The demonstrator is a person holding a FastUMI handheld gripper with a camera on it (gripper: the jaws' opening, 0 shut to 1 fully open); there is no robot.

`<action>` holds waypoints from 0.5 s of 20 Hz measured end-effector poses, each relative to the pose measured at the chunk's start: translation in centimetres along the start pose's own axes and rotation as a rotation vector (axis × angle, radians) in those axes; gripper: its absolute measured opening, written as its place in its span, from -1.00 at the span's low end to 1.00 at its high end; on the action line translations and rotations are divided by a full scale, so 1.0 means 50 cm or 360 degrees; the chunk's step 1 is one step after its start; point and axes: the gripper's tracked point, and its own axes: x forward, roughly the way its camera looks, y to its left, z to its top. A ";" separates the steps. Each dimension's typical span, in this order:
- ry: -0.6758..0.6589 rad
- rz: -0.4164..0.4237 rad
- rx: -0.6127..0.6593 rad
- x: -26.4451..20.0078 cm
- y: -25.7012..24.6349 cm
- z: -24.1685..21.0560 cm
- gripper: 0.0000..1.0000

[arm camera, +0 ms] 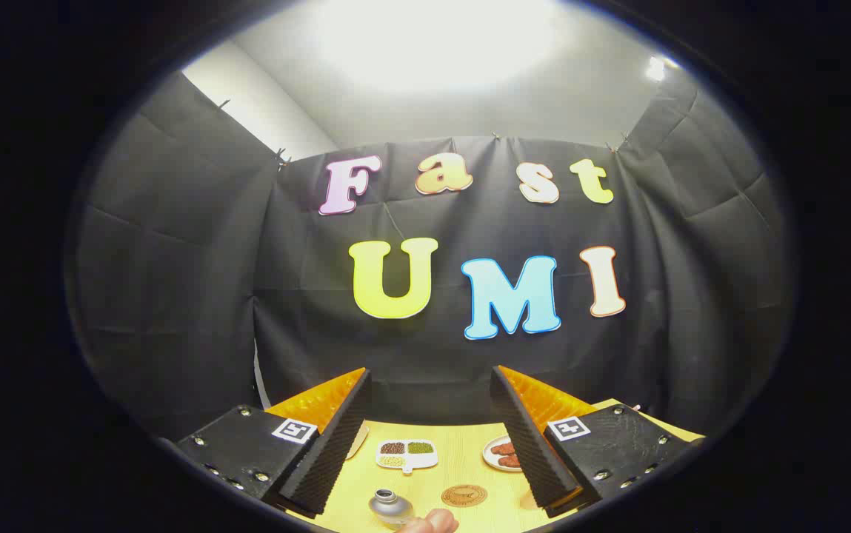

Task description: Take the bottle from table, then pour the juice into the cup, finally place the bottle on the coaster

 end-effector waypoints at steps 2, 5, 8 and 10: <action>0.0026 -0.0019 -0.0023 -0.003 -0.006 -0.014 0.96; 0.0049 -0.0024 -0.0041 0.002 0.002 -0.026 0.96; 0.0073 -0.0018 -0.0070 0.007 0.016 -0.038 0.96; 0.0086 0.0010 -0.0091 0.010 0.031 -0.044 0.96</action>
